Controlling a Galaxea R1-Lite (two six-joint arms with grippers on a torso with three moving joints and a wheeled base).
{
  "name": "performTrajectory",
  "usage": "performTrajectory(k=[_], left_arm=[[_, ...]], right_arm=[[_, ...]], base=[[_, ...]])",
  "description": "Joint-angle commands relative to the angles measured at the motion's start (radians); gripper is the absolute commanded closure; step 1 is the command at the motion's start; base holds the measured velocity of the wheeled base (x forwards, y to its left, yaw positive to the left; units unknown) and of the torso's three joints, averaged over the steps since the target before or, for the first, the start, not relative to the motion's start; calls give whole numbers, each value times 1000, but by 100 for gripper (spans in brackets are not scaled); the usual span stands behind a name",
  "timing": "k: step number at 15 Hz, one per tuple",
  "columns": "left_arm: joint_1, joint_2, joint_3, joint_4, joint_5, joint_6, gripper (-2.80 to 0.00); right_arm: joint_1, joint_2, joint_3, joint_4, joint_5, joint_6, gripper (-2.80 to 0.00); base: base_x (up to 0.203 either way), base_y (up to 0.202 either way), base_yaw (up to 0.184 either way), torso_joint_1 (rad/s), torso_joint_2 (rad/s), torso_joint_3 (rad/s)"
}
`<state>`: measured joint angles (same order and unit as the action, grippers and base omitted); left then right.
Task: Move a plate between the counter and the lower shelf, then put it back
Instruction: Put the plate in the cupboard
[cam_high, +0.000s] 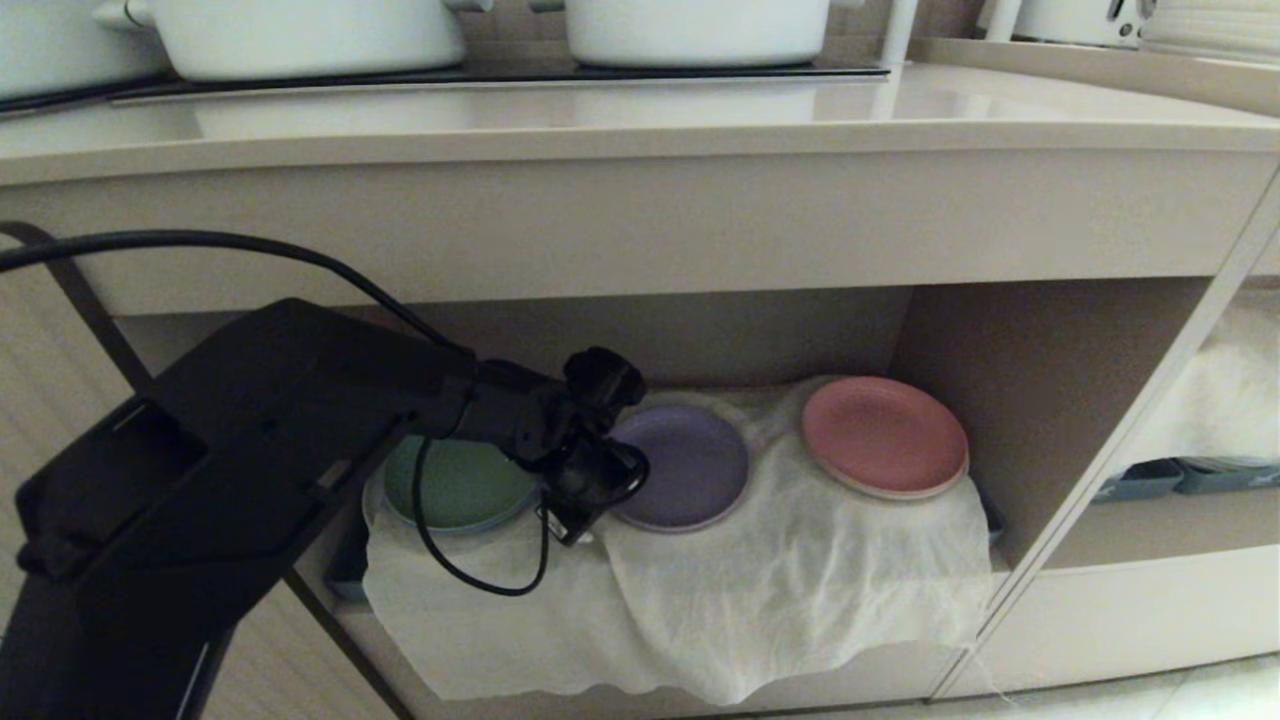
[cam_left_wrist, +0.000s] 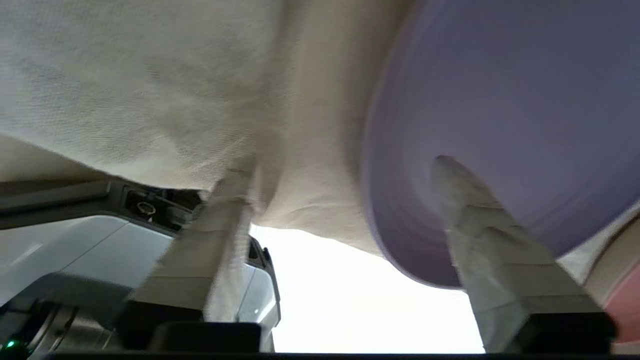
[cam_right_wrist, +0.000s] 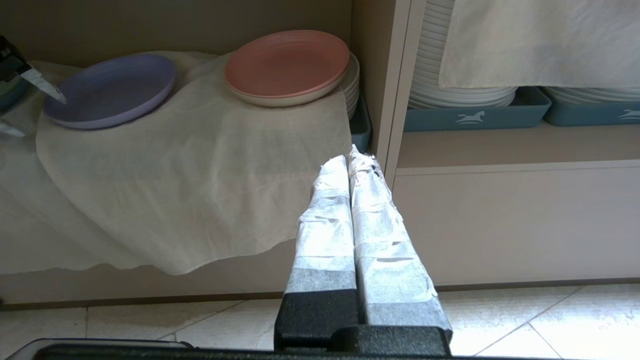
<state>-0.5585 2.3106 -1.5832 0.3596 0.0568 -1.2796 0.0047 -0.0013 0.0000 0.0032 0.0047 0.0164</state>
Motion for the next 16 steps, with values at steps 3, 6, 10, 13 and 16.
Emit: performTrajectory(k=[3,6,10,13,16], left_arm=[[0,-7,2,21,0,-9,-280],[0,-14,2,32,0,-12,-280],[-1,-31,-3,33,0,-14,-280],[-1,-41,-2,33,0,-15,-280],[0,-53,0,33,0,-14,-280]], right_arm=[[0,1,0,0,0,0,0],[2,1,0,0,0,0,0],[0,1,0,0,0,0,0],[1,1,0,0,0,0,0],[0,1,0,0,0,0,0]], base=[[0,0,0,0,0,0],[0,0,0,0,0,0],[0,0,0,0,0,0],[0,0,0,0,0,0],[0,0,0,0,0,0]])
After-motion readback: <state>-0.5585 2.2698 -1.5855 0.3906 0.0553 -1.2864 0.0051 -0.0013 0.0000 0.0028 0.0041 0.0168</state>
